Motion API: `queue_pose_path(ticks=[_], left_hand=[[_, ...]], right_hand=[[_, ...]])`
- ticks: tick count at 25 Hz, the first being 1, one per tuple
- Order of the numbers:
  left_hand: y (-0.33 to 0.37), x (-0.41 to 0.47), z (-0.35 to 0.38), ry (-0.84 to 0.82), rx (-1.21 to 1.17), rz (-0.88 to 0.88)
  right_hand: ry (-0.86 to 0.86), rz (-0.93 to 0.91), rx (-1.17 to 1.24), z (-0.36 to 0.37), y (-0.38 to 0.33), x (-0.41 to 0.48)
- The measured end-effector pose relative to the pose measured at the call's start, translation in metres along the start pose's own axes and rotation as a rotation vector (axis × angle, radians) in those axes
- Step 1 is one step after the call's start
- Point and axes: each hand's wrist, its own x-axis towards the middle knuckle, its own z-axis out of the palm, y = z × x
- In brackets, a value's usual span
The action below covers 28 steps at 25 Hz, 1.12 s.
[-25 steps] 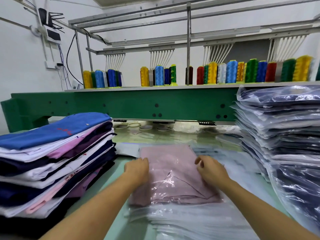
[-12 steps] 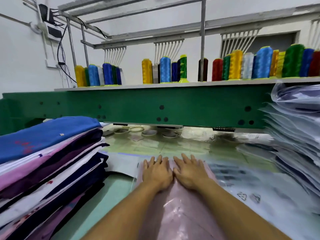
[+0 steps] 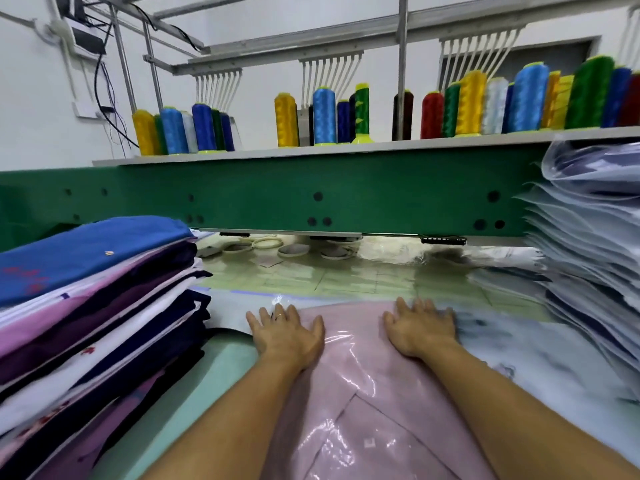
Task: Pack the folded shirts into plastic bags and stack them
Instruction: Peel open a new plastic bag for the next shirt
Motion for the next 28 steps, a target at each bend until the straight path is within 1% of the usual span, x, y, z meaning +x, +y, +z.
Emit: queue_pose_path(ticks=[2, 3, 5, 7, 10, 12, 15, 18, 20, 21, 23, 25, 26, 28], left_hand=[[-0.002, -0.014, -0.017, 0.011, 0.112, -0.012], [-0.002, -0.023, -0.024, 0.035, 0.108, 0.013], [-0.003, -0.045, -0.033, 0.061, 0.020, 0.072], [-0.004, -0.074, -0.034, 0.023, -0.077, 0.112], [-0.012, -0.125, -0.021, -0.070, -0.167, 0.141], [-0.022, -0.155, -0.011, -0.064, -0.184, 0.166], [-0.040, -0.182, 0.002, 0.012, -0.184, 0.177], [-0.054, -0.194, -0.001, 0.131, -0.209, 0.091], [-0.056, -0.200, -0.005, 0.213, -0.154, 0.028], [-0.055, -0.203, -0.008, 0.240, -0.133, 0.012], [-0.058, -0.204, -0.009, 0.239, -0.164, 0.005], [-0.070, -0.202, -0.008, 0.215, -0.320, 0.010], [-0.077, -0.200, -0.008, 0.189, -0.473, 0.015], [-0.091, -0.196, -0.013, 0.088, -0.928, 0.015]], right_hand=[[0.096, 0.025, -0.088, -0.014, -0.002, -0.018], [0.132, 0.002, -0.085, -0.019, -0.005, -0.028], [0.166, -0.074, -0.004, -0.024, -0.012, -0.052], [0.150, -0.138, 0.102, -0.025, -0.022, -0.081], [0.103, -0.205, 0.180, -0.018, -0.040, -0.134], [0.037, -0.250, 0.174, -0.007, -0.050, -0.169], [-0.035, -0.316, 0.120, 0.011, -0.045, -0.207], [-0.060, -0.253, 0.120, 0.015, -0.015, -0.222], [-0.061, -0.162, 0.099, 0.016, 0.008, -0.226], [-0.049, -0.111, 0.100, 0.016, 0.016, -0.227], [-0.008, -0.046, 0.091, 0.018, 0.025, -0.225], [0.021, -0.010, 0.085, 0.017, 0.028, -0.223], [0.024, 0.006, 0.092, 0.016, 0.028, -0.221], [0.022, 0.029, 0.099, 0.013, 0.029, -0.218]])
